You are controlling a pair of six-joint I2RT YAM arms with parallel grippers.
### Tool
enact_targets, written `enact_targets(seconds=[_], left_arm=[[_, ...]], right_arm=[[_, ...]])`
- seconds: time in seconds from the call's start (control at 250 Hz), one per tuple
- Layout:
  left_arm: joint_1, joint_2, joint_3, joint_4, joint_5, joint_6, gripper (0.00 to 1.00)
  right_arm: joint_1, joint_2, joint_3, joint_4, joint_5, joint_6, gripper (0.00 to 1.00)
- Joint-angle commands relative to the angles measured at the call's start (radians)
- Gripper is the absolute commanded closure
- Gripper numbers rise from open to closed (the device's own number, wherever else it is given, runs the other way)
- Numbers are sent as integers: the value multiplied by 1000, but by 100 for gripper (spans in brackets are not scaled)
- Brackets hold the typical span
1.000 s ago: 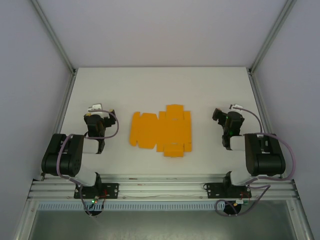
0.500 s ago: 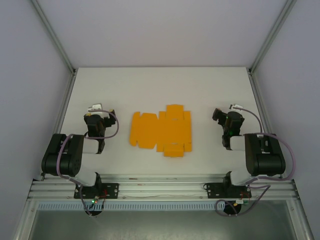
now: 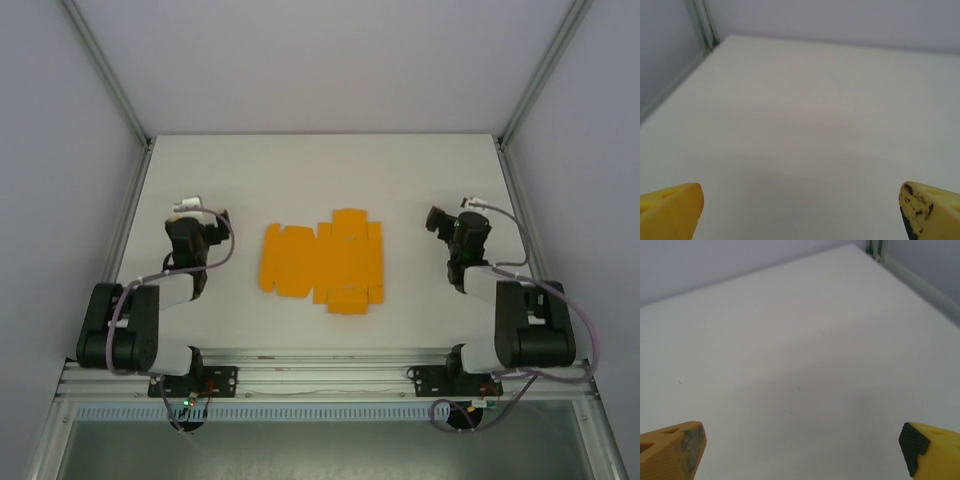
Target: Assemble paper box
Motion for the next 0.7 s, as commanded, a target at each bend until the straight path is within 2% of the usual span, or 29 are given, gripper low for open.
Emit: enact_targets(seconds=[0.0, 0.096, 0.212, 0.312, 0.416, 0.512, 0.6, 0.696], left_arm=[[1, -111, 78, -187, 15, -83, 0], [-2, -142, 145, -360, 36, -222, 0], [-34, -140, 199, -515, 184, -331, 0], [-101, -107, 229, -596, 293, -359, 0], [-166, -34, 287, -709, 335, -374, 0], [-196, 29, 328, -765, 399, -353, 0], [-206, 59, 321, -747, 418, -353, 0], [-209, 102, 326, -755, 467, -348, 0]], right_arm=[[15, -95, 77, -172, -11, 11, 0], [52, -161, 166, -357, -23, 78, 3], [171, -174, 327, -707, -75, 179, 19], [297, -139, 392, -852, -198, 283, 33], [390, -58, 409, -866, -359, 371, 49], [450, 33, 404, -822, -439, 418, 60], [453, 131, 408, -825, -425, 443, 71], [452, 217, 408, -813, -398, 431, 71]])
